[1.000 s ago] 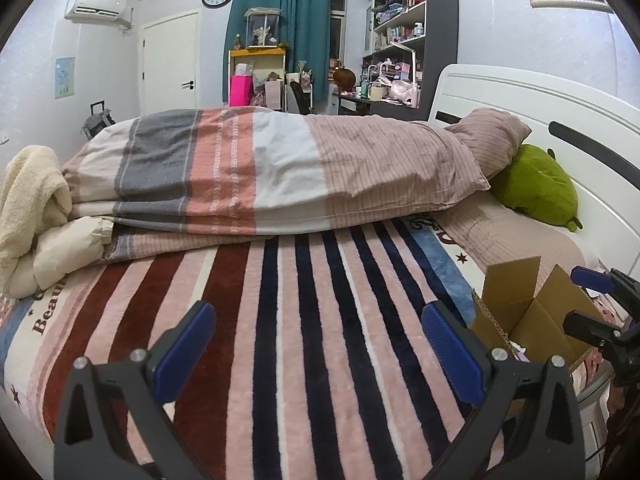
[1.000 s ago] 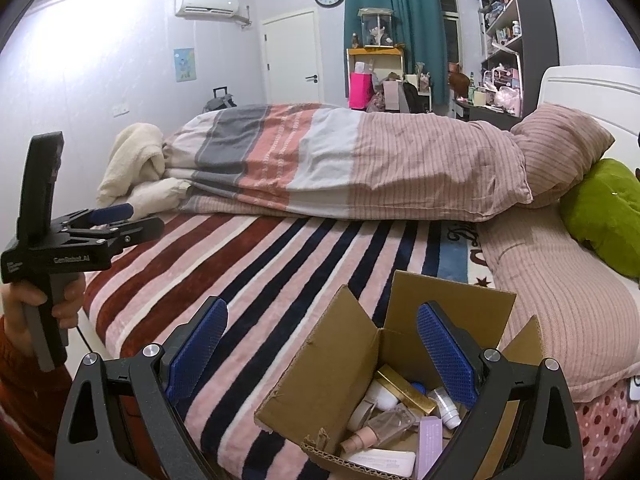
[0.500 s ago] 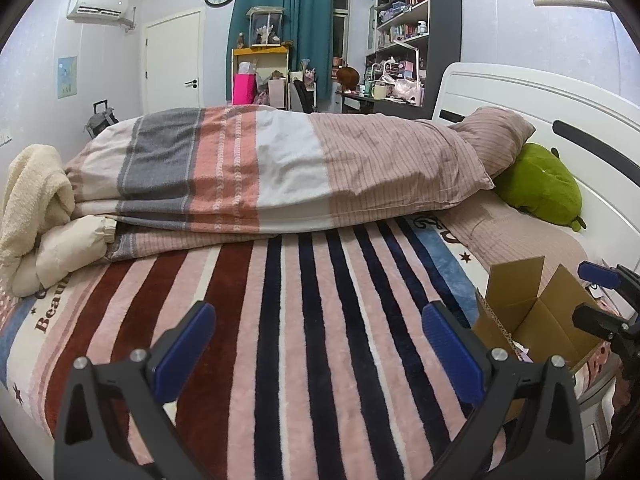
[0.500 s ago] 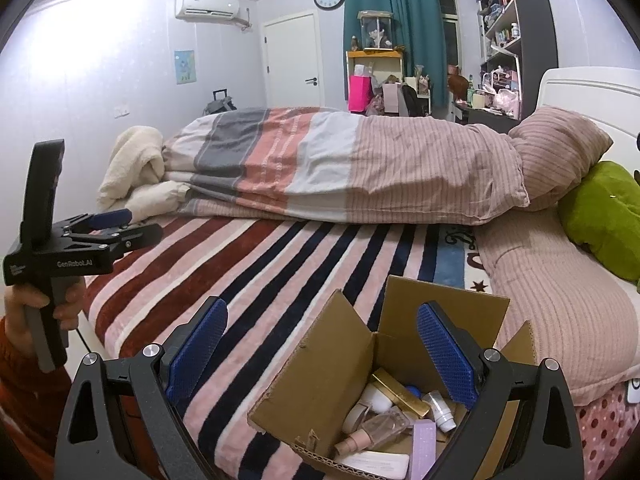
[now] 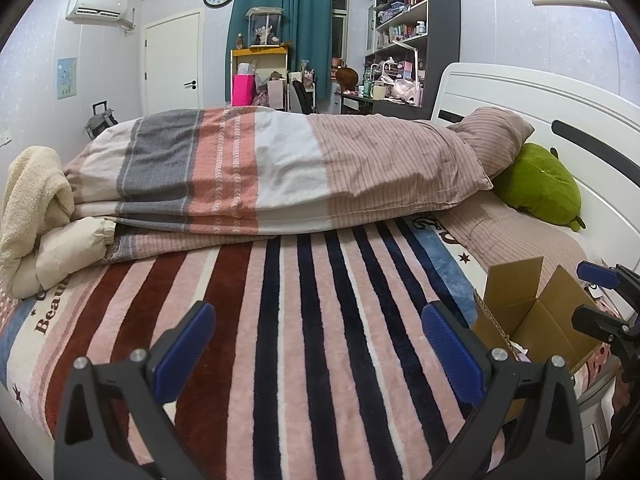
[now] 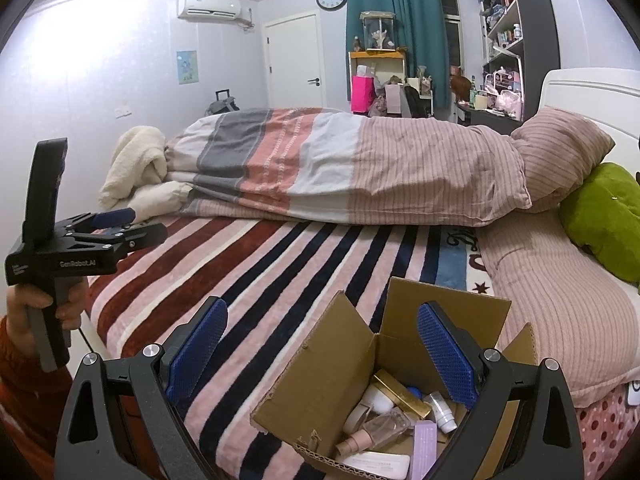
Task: Organize rigid objects
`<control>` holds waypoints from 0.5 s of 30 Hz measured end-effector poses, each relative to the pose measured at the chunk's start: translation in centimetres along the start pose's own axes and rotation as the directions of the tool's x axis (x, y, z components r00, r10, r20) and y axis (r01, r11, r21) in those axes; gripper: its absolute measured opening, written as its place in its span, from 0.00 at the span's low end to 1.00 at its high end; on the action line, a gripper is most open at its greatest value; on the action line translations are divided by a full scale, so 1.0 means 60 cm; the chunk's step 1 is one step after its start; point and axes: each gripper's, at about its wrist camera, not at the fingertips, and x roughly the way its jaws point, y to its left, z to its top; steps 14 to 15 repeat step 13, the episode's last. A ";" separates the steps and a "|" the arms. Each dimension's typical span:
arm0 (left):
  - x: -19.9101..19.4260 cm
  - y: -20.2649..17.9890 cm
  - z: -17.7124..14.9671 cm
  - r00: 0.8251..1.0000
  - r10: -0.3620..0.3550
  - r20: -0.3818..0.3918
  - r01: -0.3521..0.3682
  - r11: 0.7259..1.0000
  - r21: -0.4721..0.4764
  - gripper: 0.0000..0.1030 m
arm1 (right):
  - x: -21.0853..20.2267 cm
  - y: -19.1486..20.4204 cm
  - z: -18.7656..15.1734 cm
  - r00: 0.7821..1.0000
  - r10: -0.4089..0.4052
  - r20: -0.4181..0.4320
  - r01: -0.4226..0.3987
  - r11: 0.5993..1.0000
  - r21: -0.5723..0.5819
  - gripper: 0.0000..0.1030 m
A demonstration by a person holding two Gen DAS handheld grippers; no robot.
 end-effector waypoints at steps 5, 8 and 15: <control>-0.001 -0.001 0.001 1.000 0.000 0.002 0.000 1.000 0.001 1.00 | 0.000 0.000 0.001 1.000 0.002 -0.002 -0.002 1.000 -0.002 0.93; -0.002 -0.002 0.000 1.000 0.002 0.003 -0.002 1.000 0.001 1.00 | 0.000 0.001 0.001 1.000 0.002 -0.001 -0.002 1.000 0.000 0.93; -0.002 -0.005 0.002 1.000 -0.006 -0.001 0.006 1.000 0.000 1.00 | 0.000 0.001 0.001 1.000 0.003 -0.002 -0.003 1.000 -0.001 0.93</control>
